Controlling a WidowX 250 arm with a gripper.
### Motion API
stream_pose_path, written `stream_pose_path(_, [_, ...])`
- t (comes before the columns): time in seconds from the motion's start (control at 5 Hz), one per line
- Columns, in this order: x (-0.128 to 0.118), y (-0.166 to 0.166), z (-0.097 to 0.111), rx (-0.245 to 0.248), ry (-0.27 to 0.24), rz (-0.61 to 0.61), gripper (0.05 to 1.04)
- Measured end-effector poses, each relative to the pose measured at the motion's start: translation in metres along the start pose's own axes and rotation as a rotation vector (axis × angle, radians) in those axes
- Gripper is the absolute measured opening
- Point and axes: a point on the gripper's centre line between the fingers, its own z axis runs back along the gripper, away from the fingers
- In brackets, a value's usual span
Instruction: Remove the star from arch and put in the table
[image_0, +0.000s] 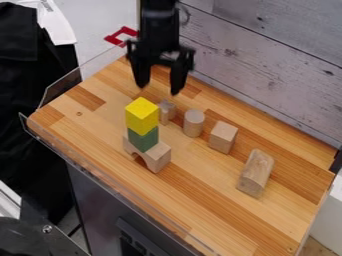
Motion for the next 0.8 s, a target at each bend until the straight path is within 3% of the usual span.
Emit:
stream_pose_path(0.4, [-0.016,-0.005,0.071,0.082,-0.118,-0.030,0.999])
stream_pose_path(0.6, [-0.031,-0.016,0.099,0.120,-0.152,-0.093,0.999])
stream_pose_path(0.8, [-0.060,-0.021,0.100,0.147,-0.136,-0.125,0.999])
